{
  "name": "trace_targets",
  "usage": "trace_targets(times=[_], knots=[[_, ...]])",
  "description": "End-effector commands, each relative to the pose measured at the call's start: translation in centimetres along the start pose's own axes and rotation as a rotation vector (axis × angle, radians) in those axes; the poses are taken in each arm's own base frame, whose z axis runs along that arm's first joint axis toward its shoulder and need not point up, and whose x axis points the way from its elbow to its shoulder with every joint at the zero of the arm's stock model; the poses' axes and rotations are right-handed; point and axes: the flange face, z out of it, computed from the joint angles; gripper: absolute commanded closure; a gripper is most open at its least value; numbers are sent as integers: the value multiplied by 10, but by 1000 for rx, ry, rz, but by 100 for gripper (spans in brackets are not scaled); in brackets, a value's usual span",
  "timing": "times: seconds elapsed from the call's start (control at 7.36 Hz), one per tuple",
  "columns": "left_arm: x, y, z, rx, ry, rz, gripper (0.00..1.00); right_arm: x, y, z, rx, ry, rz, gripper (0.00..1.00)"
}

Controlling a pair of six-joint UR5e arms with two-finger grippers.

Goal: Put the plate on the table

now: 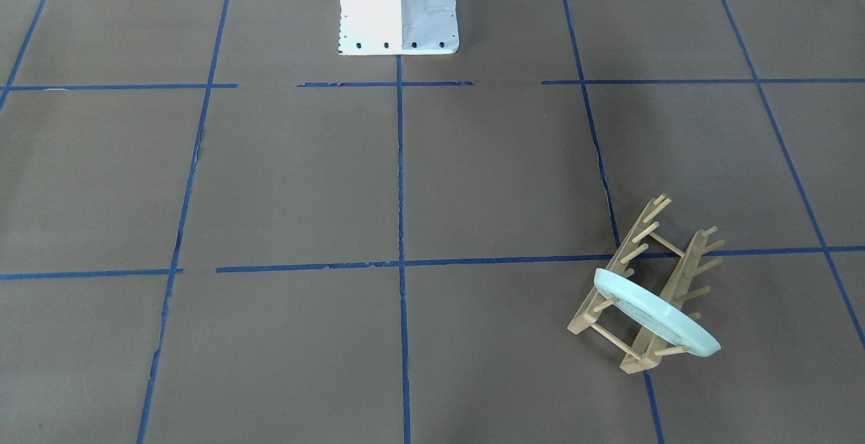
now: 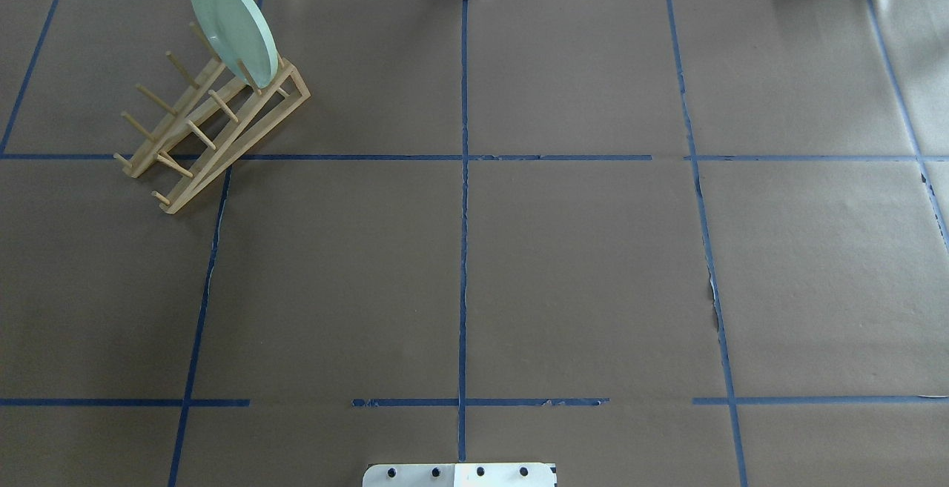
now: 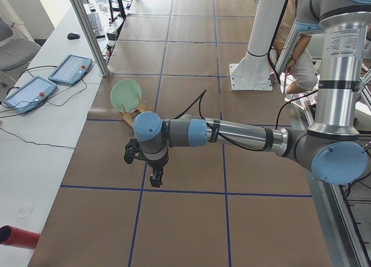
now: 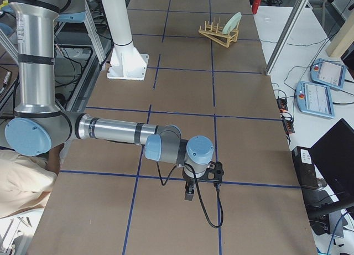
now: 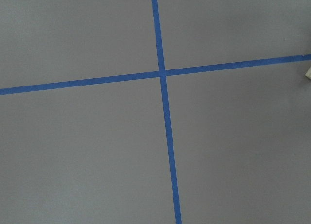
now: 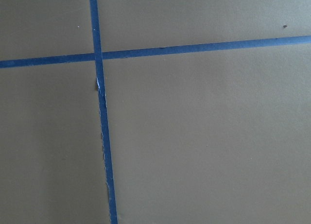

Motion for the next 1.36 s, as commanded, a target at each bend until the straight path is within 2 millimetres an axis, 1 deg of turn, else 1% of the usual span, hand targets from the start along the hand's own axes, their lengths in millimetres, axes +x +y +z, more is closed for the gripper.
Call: trace_targets(times=[0.0, 0.27, 0.41, 0.54, 0.68, 0.81, 0.95, 1.09, 1.22], knots=[[2, -1, -1, 2, -5, 4, 0, 0, 0, 0, -1, 0, 1, 0], [5, -2, -3, 12, 10, 18, 0, 0, 0, 0, 0, 0, 0, 0], [15, -4, -5, 27, 85, 29, 0, 0, 0, 0, -1, 0, 1, 0], [37, -23, -22, 84, 106, 94, 0, 0, 0, 0, -1, 0, 1, 0], [49, -36, -34, 142, 99, 160, 0, 0, 0, 0, 0, 0, 0, 0], [64, -53, -52, 216, 77, 246, 0, 0, 0, 0, -1, 0, 1, 0], [73, -69, -63, 294, 66, 335, 0, 0, 0, 0, -1, 0, 1, 0], [83, -83, -76, 390, 52, 415, 0, 0, 0, 0, 0, 0, 0, 0], [94, -86, -89, 478, 58, 433, 0, 0, 0, 0, -1, 0, 1, 0]])
